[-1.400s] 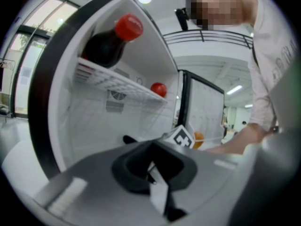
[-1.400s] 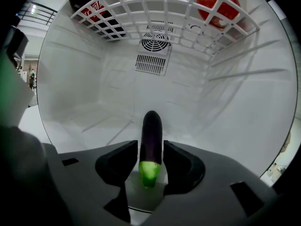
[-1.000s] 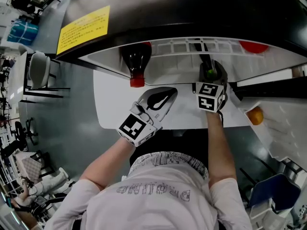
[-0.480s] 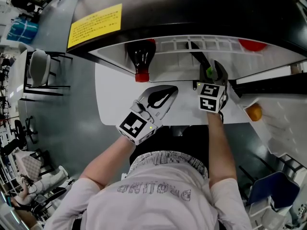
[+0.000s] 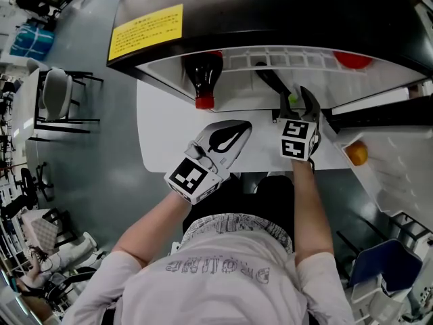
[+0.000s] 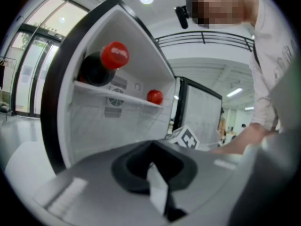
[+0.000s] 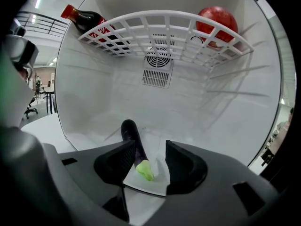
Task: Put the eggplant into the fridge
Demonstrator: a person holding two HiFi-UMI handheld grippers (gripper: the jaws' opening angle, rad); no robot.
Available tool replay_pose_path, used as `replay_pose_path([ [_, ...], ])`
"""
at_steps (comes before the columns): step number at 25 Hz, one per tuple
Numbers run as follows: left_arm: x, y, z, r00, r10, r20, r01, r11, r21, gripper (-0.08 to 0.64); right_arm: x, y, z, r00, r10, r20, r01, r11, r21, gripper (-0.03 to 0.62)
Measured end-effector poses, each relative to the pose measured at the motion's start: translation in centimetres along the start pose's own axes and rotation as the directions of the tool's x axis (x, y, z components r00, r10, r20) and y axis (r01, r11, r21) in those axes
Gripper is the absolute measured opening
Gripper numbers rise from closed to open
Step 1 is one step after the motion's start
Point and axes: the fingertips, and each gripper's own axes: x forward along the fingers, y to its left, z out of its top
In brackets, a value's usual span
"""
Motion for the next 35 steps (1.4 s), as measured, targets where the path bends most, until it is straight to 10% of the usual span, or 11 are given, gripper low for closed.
replay_pose_path([
  [35, -3.7, -3.0, 8.9, 0.998, 0.002, 0.062, -0.003, 1.0, 0.024, 0.008, -15.3, 0.4, 9.5, 0.984, 0.09, 0.151, -0.097, 0.995, 0.039, 0.112],
])
